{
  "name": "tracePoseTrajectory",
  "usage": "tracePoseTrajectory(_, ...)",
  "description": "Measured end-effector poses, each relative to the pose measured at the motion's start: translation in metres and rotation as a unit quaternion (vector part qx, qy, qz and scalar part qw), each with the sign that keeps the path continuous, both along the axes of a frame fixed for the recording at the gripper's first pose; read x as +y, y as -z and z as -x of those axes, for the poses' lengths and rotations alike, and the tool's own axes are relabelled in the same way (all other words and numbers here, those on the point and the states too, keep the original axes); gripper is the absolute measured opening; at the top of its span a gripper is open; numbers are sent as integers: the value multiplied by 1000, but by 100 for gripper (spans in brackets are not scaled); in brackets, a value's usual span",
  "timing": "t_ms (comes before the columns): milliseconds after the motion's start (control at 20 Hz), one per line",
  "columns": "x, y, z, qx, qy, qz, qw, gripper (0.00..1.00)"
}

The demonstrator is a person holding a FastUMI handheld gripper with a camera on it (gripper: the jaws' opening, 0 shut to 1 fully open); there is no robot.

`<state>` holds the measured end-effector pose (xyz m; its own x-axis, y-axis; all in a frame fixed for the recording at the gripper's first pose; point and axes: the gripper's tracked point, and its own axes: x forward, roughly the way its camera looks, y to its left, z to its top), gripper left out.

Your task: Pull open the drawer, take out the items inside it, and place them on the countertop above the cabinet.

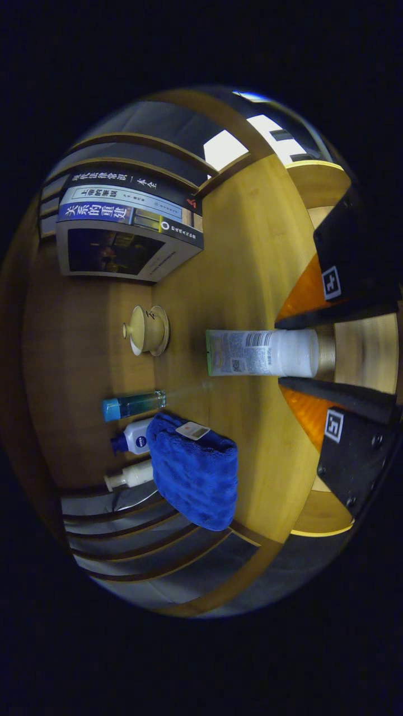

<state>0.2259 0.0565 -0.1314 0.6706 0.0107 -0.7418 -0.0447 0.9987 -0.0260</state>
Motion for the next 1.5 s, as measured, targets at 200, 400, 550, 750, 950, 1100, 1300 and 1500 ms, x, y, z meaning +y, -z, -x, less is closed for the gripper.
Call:
tracePoseTrajectory(200, 6, -3, 8, 4, -7, 5, 1000, 90)
tracePoseTrajectory(400, 13, -32, 14, -36, -7, -7, 999, 98)
tracePoseTrajectory(550, 23, -77, 25, -106, -22, -17, 994, 98)
tracePoseTrajectory(750, 45, -141, 67, -214, -57, -38, 974, 98)
tracePoseTrajectory(950, 64, -139, 123, -254, -90, -54, 962, 97)
tracePoseTrajectory(1100, 72, -121, 157, -276, -99, -70, 953, 98)
tracePoseTrajectory(1300, 58, -96, 199, -302, -71, -57, 949, 98)
tracePoseTrajectory(1500, 38, -76, 221, -327, -55, -14, 943, 97)
